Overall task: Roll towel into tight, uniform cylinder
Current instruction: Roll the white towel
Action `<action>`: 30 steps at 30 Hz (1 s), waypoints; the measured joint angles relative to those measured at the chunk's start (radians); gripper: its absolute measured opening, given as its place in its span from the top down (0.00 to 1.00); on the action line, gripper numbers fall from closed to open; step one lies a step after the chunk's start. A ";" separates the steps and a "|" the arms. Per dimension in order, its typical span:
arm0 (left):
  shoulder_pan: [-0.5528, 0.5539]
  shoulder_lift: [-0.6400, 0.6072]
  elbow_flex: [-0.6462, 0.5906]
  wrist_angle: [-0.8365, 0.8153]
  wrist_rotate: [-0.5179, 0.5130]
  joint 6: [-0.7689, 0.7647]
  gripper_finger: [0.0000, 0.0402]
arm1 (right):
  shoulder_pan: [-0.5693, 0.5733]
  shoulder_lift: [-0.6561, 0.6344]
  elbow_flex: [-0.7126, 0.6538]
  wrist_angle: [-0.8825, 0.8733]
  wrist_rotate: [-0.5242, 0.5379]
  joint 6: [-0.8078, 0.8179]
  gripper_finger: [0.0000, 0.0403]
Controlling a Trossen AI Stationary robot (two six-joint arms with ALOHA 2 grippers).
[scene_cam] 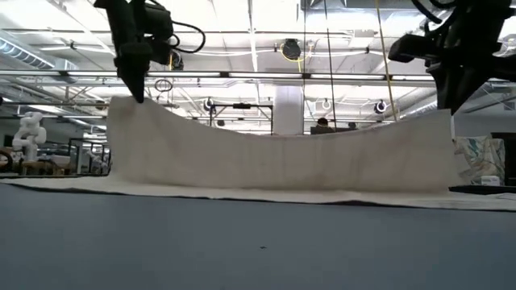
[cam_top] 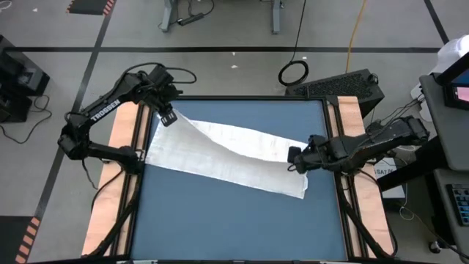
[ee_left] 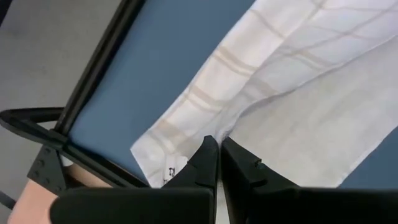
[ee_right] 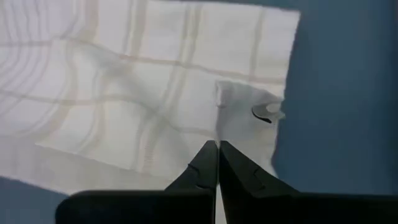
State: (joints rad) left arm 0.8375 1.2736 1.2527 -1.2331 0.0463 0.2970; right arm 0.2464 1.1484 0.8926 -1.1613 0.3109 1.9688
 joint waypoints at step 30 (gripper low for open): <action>-0.031 0.000 -0.038 -0.138 0.134 -0.003 0.97 | 0.176 -0.007 0.033 0.029 -0.084 0.051 1.00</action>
State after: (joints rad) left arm 0.8066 1.2732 1.2152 -1.3709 0.1806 0.2935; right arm 0.4221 1.1415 0.9257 -1.1328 0.2272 2.0198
